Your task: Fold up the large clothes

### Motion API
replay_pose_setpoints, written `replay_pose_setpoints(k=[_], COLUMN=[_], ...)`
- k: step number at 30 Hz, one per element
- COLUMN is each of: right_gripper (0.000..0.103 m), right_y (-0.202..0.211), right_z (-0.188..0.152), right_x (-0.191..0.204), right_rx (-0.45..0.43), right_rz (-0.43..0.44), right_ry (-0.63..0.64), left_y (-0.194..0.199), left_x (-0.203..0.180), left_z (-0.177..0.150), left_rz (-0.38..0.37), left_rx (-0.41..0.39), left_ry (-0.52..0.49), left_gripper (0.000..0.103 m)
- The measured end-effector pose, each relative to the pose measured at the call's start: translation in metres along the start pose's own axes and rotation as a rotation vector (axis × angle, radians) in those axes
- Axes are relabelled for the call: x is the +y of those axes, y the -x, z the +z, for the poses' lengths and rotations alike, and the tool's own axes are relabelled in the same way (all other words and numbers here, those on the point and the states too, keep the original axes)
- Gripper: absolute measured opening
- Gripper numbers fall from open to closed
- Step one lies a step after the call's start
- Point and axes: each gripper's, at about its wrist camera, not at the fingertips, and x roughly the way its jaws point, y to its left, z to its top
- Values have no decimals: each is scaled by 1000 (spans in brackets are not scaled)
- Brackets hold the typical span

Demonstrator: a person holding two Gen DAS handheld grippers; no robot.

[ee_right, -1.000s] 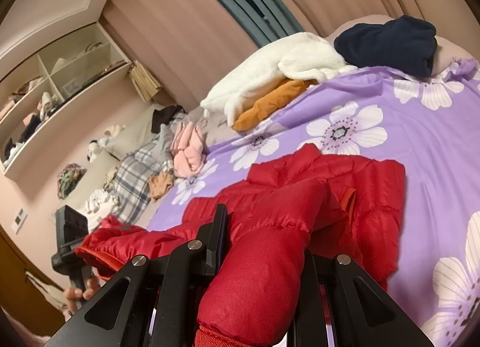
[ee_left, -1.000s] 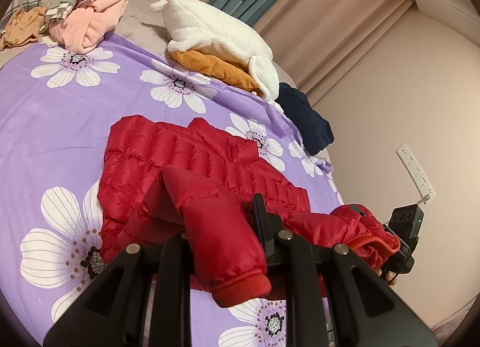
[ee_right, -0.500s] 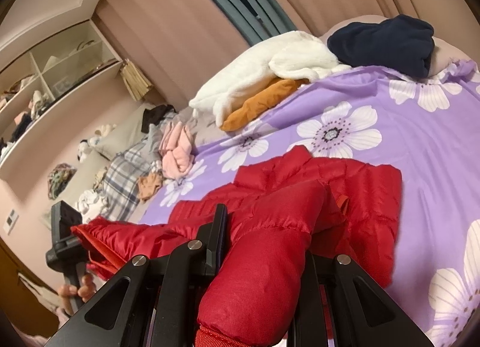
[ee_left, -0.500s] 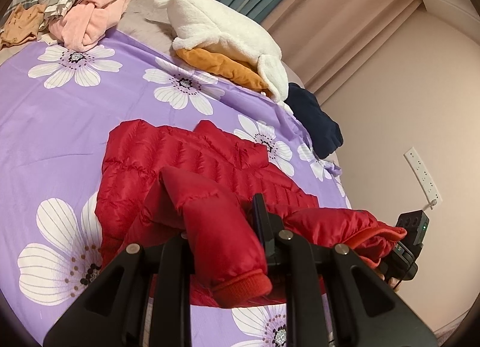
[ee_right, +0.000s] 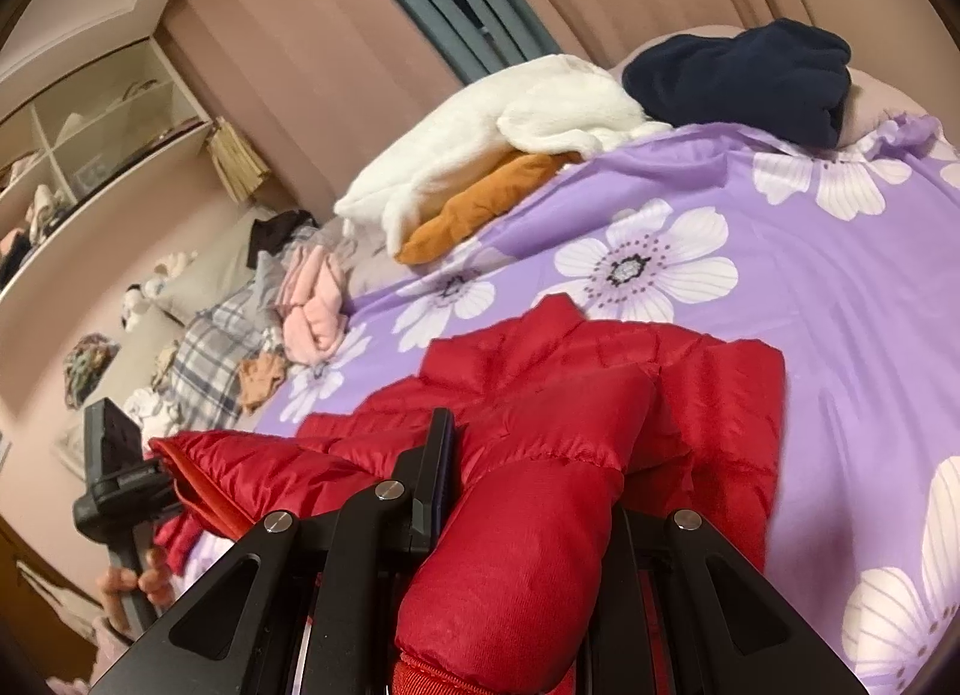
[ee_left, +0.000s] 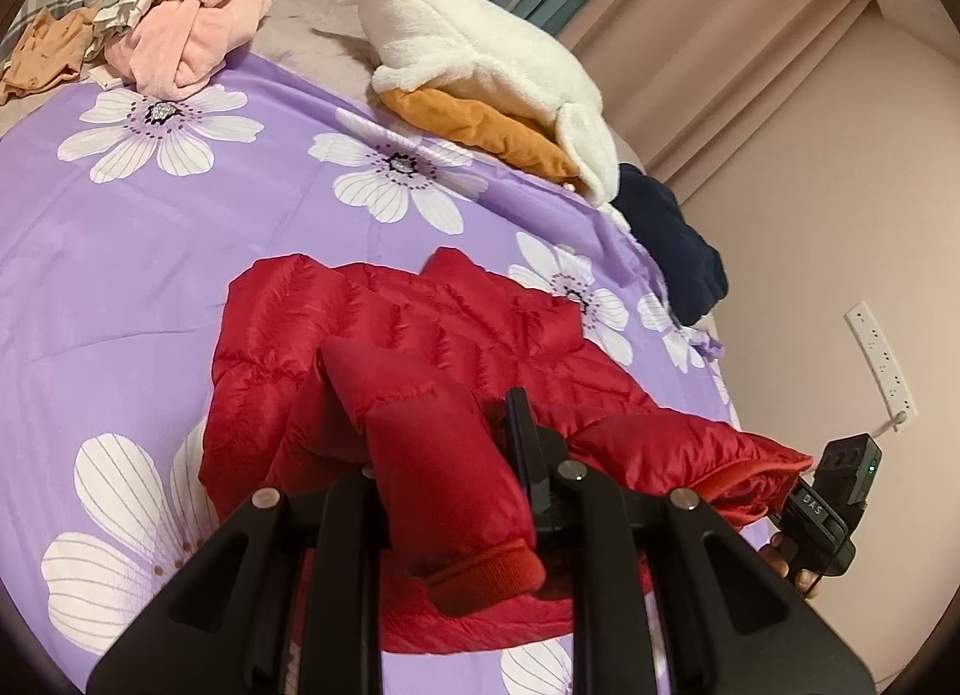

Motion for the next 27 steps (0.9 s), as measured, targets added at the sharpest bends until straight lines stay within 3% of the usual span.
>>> replay_pose_setpoints(k=[16, 27], right_gripper=[20, 20], right_y=[-36, -48], right_z=[3, 19], right_x=[-24, -33], right_rx=[39, 28], right_rz=[-83, -121], right_ry=[-39, -53], left_y=[-45, -64], left_x=[24, 19], left_z=[13, 37], left_rz=[59, 81], left_rx=[47, 63], left_ry=[64, 36], left_gripper=[20, 21])
